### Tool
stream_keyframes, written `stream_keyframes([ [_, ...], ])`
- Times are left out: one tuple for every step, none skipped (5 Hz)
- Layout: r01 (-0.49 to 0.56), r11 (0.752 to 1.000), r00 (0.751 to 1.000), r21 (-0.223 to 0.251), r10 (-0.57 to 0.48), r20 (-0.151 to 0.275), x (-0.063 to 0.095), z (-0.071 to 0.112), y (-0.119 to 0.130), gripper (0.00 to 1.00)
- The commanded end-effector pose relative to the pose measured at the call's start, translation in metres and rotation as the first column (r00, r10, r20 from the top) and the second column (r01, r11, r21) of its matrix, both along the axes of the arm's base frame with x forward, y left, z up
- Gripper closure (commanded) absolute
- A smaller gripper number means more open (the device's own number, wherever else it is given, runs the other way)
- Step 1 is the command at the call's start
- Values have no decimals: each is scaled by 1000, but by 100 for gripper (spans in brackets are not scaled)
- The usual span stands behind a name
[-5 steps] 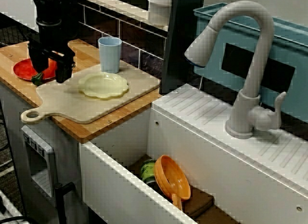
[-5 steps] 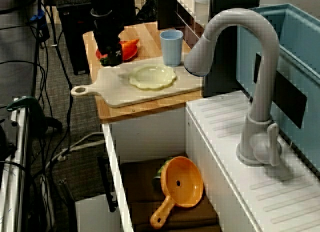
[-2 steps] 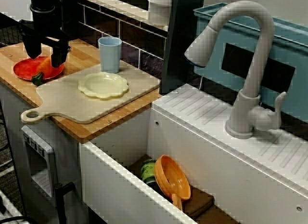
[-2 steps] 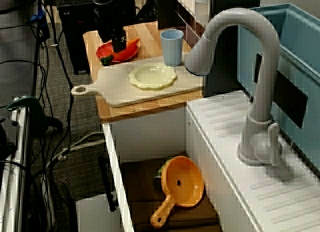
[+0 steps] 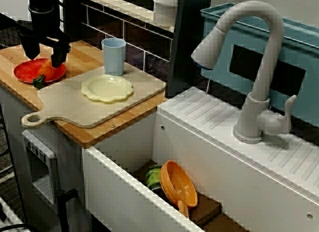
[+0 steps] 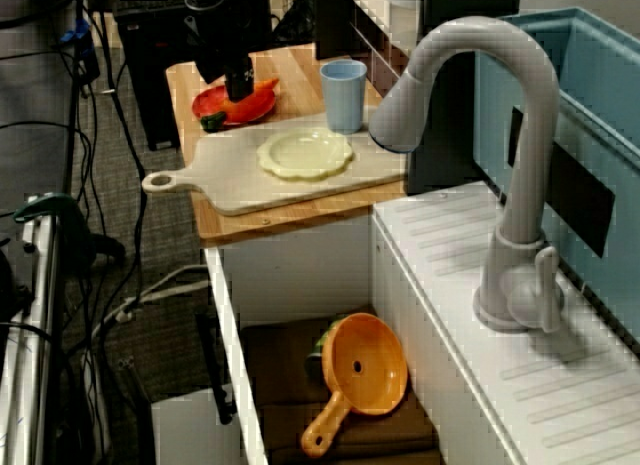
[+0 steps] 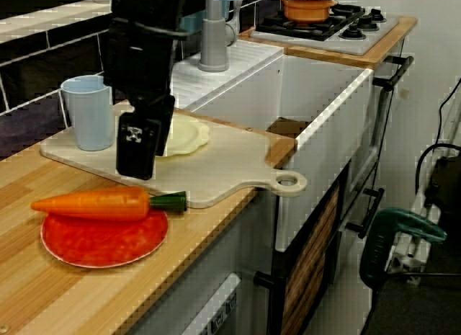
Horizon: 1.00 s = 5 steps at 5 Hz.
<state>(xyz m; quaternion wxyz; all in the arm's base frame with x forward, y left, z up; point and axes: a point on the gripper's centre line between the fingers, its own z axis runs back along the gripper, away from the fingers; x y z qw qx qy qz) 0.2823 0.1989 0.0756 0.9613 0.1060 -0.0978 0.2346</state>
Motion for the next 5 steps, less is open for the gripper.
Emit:
stream_keyframes([
  [-93,996,994,17,91,66,6,9,12,0],
  [-103,995,993,5,103,64,15,-1,18,0],
  [-112,994,993,-4,112,48,22,-11,18,0],
  [-115,993,993,14,115,28,26,-18,21,0],
  [-106,994,994,16,106,5,25,-17,22,0],
])
